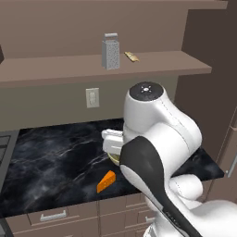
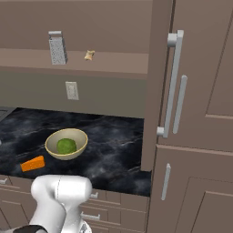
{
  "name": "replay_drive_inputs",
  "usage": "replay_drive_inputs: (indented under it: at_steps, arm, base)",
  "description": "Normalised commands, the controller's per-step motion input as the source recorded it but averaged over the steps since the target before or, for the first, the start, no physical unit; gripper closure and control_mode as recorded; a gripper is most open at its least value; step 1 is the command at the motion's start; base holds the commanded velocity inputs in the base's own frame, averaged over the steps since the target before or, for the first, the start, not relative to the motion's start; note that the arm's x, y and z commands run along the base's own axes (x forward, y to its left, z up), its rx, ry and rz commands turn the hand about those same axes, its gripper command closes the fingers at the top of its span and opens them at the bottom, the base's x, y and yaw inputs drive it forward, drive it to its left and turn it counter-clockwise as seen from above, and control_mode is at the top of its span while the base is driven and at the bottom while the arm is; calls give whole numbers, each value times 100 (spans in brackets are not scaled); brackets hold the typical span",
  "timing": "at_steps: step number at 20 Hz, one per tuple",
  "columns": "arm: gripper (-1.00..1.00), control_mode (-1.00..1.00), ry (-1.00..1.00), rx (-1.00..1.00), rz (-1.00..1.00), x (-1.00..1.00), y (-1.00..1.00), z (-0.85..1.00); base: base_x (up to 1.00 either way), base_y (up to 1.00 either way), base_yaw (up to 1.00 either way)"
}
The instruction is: Pick the cheese from the fridge and the cheese grater from the cabinet and place them next to the salad bowl.
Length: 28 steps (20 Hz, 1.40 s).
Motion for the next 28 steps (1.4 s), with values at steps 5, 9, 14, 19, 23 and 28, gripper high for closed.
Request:
replay_drive_inputs:
  at_steps: [5, 9, 14, 19, 23, 28]
  arm:
    - [-100, -100, -25, -5, 24, 3, -43, -18]
    - [-100, -100, -27, 0, 17, 0, -30, 9]
    - [-100, -100, -19, 2, 11, 0, -6, 32]
    - [-100, -100, -18, 1, 3, -17, 0, 54]
    - [-100, -100, -21, 0, 0, -29, 0, 62]
    - [-100, -100, -32, 0, 0, -16, 0, 47]
  base:
    - [0, 0, 0]
    - [0, 0, 0]
    - [0, 0, 0]
    - [0, 0, 0]
    - [0, 0, 0]
    - [0, 0, 0]
